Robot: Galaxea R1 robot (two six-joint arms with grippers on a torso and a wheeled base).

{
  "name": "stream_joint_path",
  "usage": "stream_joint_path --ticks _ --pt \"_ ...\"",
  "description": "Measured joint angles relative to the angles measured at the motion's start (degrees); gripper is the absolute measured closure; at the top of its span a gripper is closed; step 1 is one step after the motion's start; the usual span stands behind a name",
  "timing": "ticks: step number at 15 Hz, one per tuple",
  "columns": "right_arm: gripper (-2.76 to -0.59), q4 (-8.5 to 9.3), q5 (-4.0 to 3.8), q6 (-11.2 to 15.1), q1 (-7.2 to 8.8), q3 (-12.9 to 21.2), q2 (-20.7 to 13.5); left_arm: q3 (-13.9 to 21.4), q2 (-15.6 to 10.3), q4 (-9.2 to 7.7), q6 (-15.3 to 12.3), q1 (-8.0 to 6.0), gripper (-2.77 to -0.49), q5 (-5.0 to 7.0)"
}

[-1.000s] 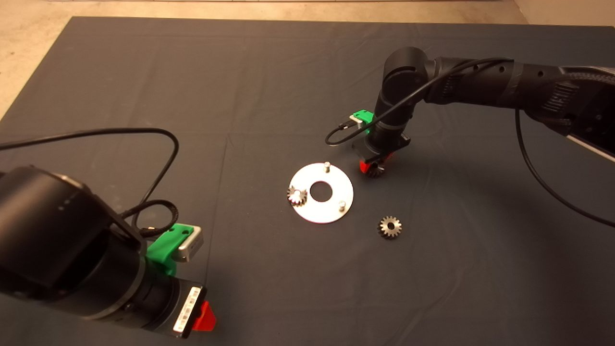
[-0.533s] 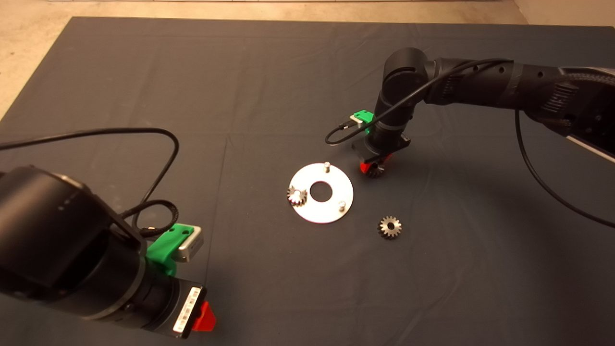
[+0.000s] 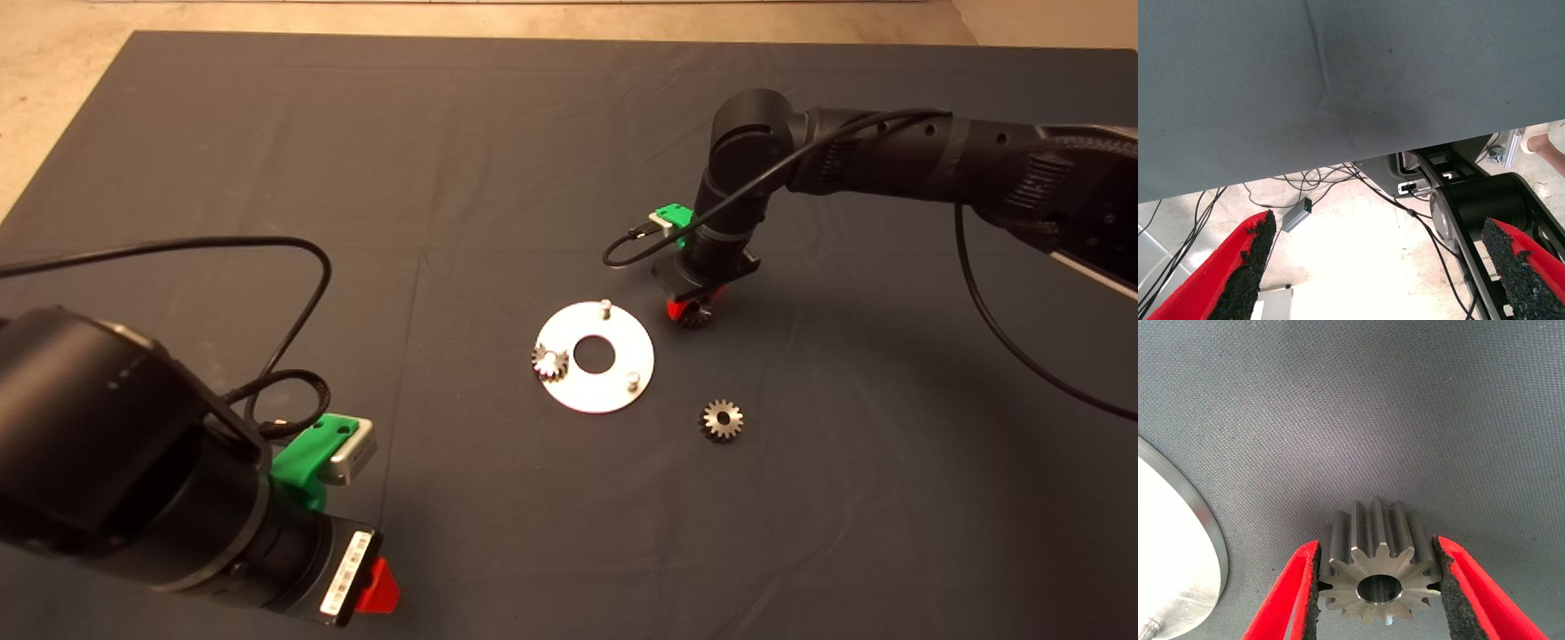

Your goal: Install three planetary gears onto the carrier pins

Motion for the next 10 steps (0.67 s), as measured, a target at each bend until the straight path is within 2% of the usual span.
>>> stream_joint_path --ticks 4,5,6,8,10 --pt "-1.02 -0.05 -0.11 0.0 -0.05 0.9 0.0 0.0 0.0 -1.1 0.0 0.01 -2.19 0.02" --pt "-1.02 -0.02 -0.24 0.0 0.11 0.9 0.1 0.0 0.0 -1.24 0.0 0.01 -2.19 0.02" --pt "-1.02 -0.02 -0.73 0.0 0.65 0.6 0.6 0.0 0.0 -1.29 0.0 0.0 -2.19 0.0" --pt "-1.02 0.05 -0.9 0.0 3.51 -1.6 3.1 0.0 0.0 -1.35 0.0 0.01 -2.19 -0.01" --pt "-1.02 0.16 -0.25 0.0 6.65 -3.4 5.2 0.0 0.0 -1.66 0.0 0.01 -2.19 0.05"
